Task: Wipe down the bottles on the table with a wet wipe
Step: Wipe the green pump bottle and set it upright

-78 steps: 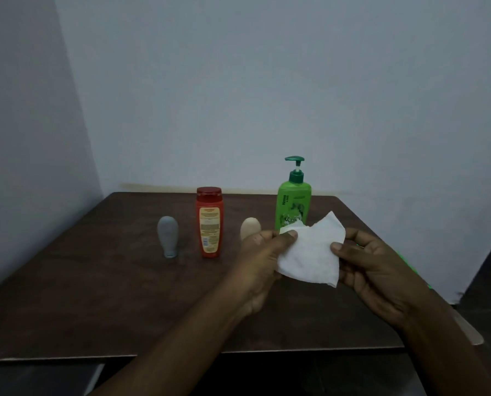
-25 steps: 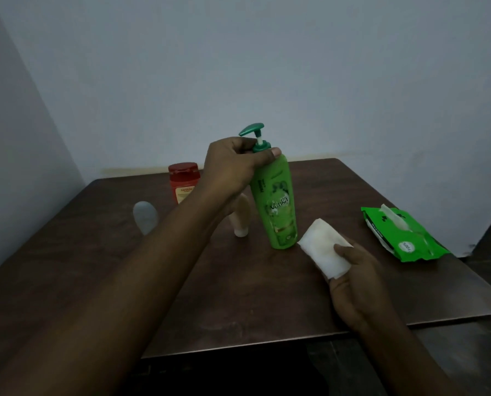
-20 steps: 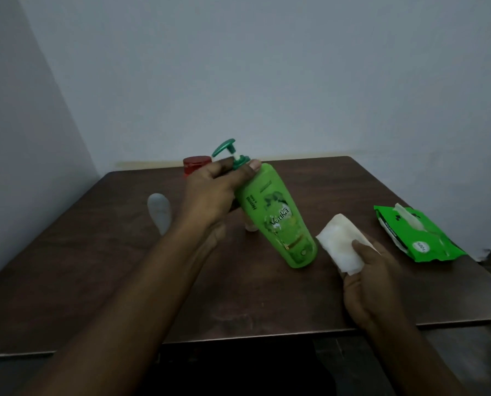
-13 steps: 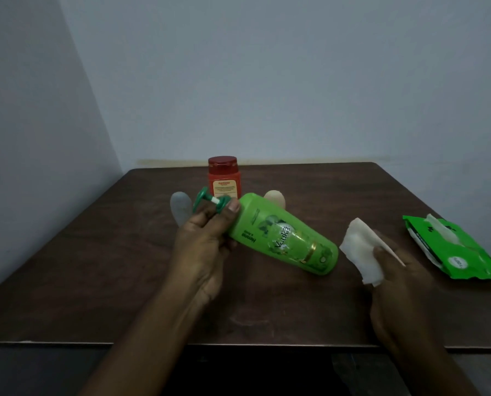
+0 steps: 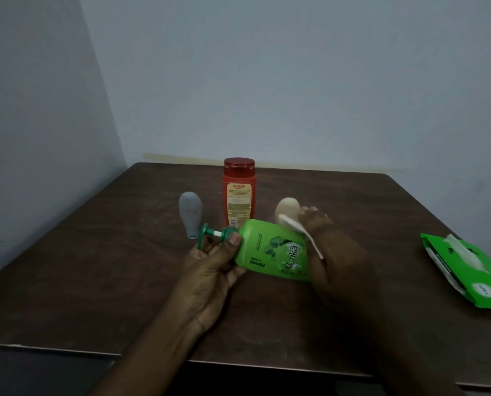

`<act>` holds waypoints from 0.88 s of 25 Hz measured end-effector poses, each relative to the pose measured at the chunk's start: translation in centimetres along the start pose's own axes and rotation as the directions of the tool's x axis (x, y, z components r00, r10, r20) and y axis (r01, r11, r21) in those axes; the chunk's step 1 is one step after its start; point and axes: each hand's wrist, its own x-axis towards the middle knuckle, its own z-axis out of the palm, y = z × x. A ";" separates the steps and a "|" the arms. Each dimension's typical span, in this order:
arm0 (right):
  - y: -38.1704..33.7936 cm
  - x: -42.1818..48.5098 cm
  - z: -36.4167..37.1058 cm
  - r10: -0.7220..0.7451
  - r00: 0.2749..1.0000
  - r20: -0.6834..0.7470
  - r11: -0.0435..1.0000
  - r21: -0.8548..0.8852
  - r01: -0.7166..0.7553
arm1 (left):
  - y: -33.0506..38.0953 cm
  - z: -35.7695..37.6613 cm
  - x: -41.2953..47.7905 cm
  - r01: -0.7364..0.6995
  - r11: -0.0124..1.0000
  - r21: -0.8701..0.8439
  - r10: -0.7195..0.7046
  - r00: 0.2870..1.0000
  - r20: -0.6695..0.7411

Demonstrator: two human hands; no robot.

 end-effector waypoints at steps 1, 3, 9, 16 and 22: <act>0.2 -0.4 0.3 -0.039 0.999 0.023 0.999 -0.017 0.039 | 0.0 -0.1 0.0 -0.006 1.000 0.009 0.005 1.000 0.009; 0.4 -0.7 0.5 -0.060 0.997 0.052 0.998 -0.011 0.061 | 0.0 -0.2 -0.2 -0.038 0.998 0.052 0.037 0.999 0.014; -0.5 -0.9 1.0 -0.135 0.978 0.160 0.991 0.037 0.130 | -0.1 -0.4 -0.1 -0.078 0.994 0.075 0.075 0.996 0.038; -3.1 -0.1 1.2 -0.282 0.904 0.322 0.944 -0.074 0.321 | 0.0 -0.2 -0.5 -0.076 0.995 0.070 0.069 0.992 0.103; -3.7 -1.6 1.1 0.013 0.973 0.231 0.991 -0.136 0.019 | 0.0 -0.3 -0.2 -0.093 0.992 0.088 0.084 0.991 0.109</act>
